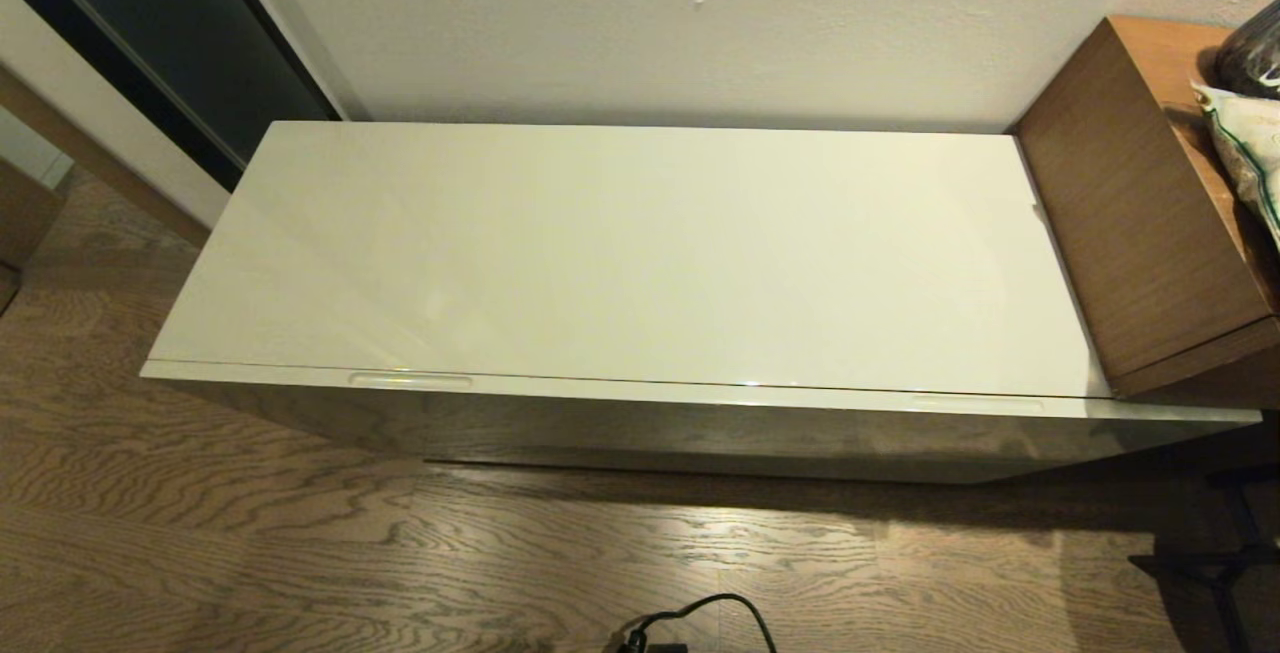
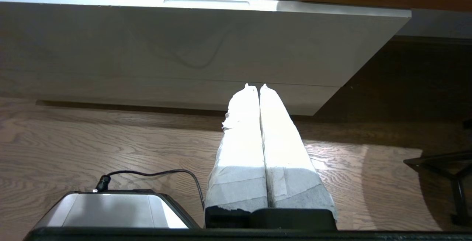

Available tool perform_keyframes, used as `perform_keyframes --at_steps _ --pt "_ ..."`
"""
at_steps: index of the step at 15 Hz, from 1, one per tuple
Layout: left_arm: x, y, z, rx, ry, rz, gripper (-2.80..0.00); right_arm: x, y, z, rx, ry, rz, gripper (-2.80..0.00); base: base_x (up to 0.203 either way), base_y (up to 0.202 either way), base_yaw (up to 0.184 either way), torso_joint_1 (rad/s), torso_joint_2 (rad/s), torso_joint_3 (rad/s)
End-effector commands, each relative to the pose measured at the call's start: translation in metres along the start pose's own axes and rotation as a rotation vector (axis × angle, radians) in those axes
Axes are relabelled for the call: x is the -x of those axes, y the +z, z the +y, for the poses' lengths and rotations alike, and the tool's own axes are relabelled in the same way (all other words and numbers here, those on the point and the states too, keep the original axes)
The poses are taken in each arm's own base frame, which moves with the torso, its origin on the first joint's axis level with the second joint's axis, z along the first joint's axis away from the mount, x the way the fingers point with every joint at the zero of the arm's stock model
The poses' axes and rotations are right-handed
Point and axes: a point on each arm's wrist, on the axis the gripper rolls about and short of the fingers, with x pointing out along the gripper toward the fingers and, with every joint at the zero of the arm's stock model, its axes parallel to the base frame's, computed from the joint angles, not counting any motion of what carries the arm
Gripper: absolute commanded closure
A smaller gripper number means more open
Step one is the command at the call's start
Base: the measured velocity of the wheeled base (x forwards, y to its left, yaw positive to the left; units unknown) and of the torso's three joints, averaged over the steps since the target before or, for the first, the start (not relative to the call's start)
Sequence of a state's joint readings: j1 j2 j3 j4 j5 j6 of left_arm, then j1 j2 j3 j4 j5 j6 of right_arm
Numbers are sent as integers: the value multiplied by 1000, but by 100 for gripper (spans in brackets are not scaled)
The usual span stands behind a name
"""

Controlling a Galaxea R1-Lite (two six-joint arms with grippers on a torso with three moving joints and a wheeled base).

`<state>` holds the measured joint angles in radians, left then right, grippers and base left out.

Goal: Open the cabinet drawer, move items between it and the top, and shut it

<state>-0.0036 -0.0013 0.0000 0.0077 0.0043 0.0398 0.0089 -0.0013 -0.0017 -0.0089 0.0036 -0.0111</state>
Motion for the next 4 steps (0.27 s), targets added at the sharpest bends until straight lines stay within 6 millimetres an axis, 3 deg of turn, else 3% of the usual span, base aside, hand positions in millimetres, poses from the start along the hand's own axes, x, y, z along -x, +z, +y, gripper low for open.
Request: perform_keyframes --at_steps 1,4 --pt "0 0 0 0 -1 1 0 0 0 0 -3 1 3 0 0 0 0 0 0 0" --pt "0 0 0 0 1 1 0 0 0 0 -6 1 3 0 0 0 0 0 0 0"
